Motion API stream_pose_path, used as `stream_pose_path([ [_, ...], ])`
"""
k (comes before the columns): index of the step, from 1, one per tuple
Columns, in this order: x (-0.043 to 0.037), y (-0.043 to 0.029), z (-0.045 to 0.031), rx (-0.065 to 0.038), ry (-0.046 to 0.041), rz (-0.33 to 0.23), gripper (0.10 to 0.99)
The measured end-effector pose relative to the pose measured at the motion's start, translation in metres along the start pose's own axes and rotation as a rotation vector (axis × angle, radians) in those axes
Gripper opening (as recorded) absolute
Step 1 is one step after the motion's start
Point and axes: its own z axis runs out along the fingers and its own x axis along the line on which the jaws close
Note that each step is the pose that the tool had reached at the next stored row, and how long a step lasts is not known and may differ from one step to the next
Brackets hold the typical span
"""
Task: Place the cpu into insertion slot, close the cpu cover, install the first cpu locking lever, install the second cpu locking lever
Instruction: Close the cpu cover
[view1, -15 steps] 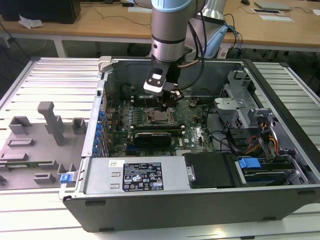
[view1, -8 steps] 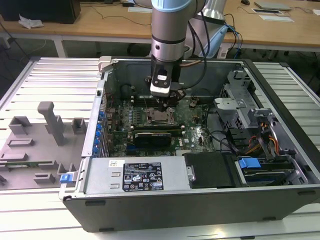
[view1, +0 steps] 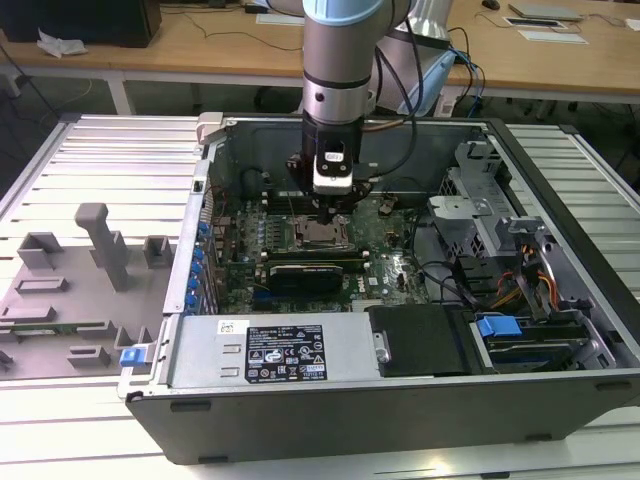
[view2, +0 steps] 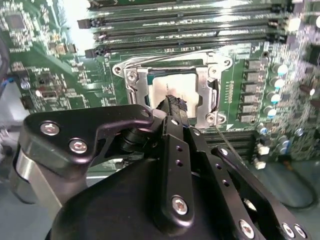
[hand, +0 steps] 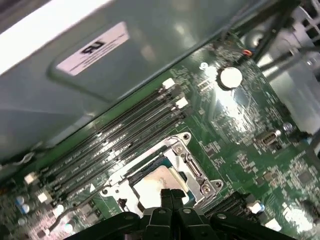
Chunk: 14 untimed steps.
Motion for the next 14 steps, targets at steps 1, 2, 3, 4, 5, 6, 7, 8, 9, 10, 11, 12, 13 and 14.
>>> stream_pose_path([
  [1, 0.0, 0.0, 0.0002, 0.0, -0.0001, -0.018, 0.106],
  [2, 0.0, 0.0, 0.0004, 0.0, -0.0003, -0.046, 0.106],
  [3, 0.0, 0.0, 0.0005, 0.0, -0.0004, -0.062, 0.106],
  [4, 0.0, 0.0, 0.0007, 0.0, -0.0006, -0.087, 0.106],
  [5, 0.0, 0.0, 0.0008, 0.0, -0.0007, -0.104, 0.106],
  [6, 0.0, 0.0, 0.0009, 0.001, -0.001, -0.124, 0.106],
  [7, 0.0, 0.0, 0.0011, 0.001, -0.0012, -0.143, 0.106],
  [8, 0.0, 0.0, 0.0011, 0.001, -0.0015, -0.162, 0.106],
  [9, 0.0, 0.0, 0.0013, 0.001, -0.0017, -0.18, 0.106],
  [10, 0.0, 0.0, 0.0013, 0.002, -0.0019, -0.198, 0.106],
  [11, 0.0, 0.0, 0.0014, 0.002, -0.0022, -0.217, 0.106],
  [12, 0.0, 0.0, 0.0016, 0.002, -0.0025, -0.241, 0.106],
  [13, 0.0, 0.0, 0.0017, 0.002, -0.0027, -0.258, 0.106],
  [14, 0.0, 0.0, 0.0019, 0.003, -0.0031, -0.292, 0.106],
])
